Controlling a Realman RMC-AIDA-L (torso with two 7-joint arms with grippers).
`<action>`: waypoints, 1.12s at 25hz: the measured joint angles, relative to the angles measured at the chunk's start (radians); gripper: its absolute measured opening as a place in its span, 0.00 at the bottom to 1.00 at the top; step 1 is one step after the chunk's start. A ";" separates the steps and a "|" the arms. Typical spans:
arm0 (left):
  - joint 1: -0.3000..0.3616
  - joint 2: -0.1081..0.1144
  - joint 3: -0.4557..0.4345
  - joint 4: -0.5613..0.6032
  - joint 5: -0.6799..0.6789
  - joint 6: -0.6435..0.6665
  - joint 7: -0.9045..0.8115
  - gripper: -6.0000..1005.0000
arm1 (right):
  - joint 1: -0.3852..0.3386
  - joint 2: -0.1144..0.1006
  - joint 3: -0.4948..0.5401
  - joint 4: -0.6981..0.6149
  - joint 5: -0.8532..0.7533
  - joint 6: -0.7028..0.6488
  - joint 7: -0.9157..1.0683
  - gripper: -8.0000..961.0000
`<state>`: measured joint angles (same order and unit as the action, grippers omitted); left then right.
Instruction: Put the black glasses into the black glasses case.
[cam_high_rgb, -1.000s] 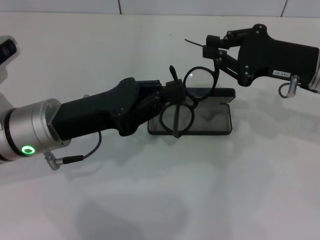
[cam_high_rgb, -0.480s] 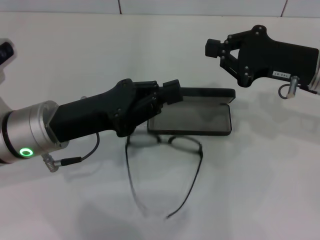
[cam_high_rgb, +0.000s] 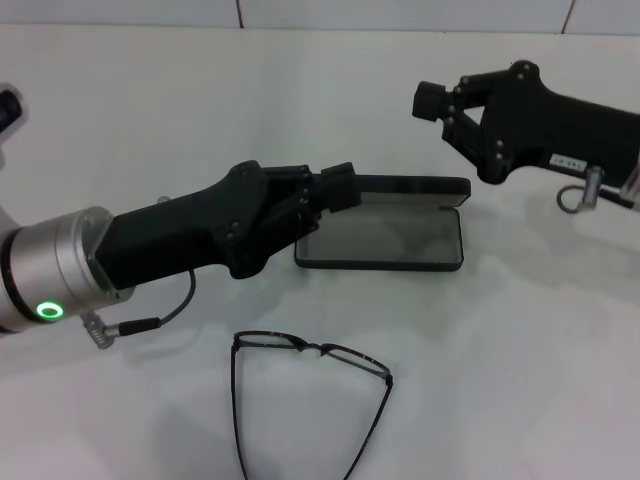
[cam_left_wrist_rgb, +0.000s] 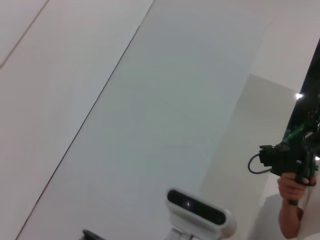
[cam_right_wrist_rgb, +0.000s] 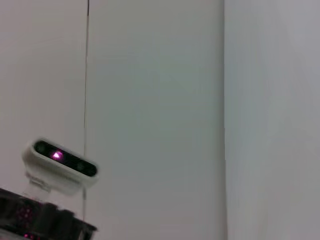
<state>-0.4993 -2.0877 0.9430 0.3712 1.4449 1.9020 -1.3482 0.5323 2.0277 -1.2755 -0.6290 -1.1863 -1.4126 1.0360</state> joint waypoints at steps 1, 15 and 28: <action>0.002 0.000 -0.004 0.000 0.000 0.000 0.001 0.06 | -0.010 0.000 -0.023 0.001 0.023 -0.006 0.000 0.02; 0.048 0.043 -0.019 0.200 0.134 -0.002 -0.150 0.07 | -0.085 -0.012 -0.225 0.008 0.012 0.002 0.071 0.12; 0.059 0.001 0.021 0.771 0.461 -0.033 -0.558 0.09 | -0.183 -0.025 -0.223 -0.013 0.001 -0.059 0.078 0.24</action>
<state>-0.4405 -2.0865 0.9636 1.1426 1.9063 1.8694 -1.9065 0.3492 2.0022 -1.4982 -0.6421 -1.1852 -1.4720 1.1140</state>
